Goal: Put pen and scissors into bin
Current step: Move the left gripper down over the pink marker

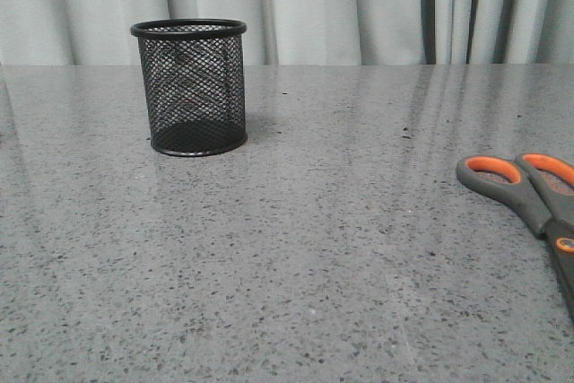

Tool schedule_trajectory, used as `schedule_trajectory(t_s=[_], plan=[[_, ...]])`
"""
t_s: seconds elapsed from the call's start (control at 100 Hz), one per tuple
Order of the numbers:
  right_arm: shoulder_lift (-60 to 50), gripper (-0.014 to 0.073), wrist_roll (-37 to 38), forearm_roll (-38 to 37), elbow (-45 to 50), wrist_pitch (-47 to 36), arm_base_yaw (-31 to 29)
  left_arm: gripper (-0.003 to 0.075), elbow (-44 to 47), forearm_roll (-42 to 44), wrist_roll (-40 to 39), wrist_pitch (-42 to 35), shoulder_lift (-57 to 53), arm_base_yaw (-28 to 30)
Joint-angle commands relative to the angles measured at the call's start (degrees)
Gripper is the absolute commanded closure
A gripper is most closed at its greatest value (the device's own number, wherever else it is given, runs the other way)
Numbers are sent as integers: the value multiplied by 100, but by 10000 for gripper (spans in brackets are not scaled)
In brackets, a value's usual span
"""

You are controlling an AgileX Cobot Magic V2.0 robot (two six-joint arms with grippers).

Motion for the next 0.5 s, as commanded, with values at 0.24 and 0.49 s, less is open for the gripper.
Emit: schedule_trajectory(t_s=[0.24,0.49], plan=[[-119,670,99,254,83,-2080,-40,739,256,-15,-5,-438,-182,20],[-119,670,999,1399,72,-3582,-40,739,246,-3319,-17,-2317,-182,20]])
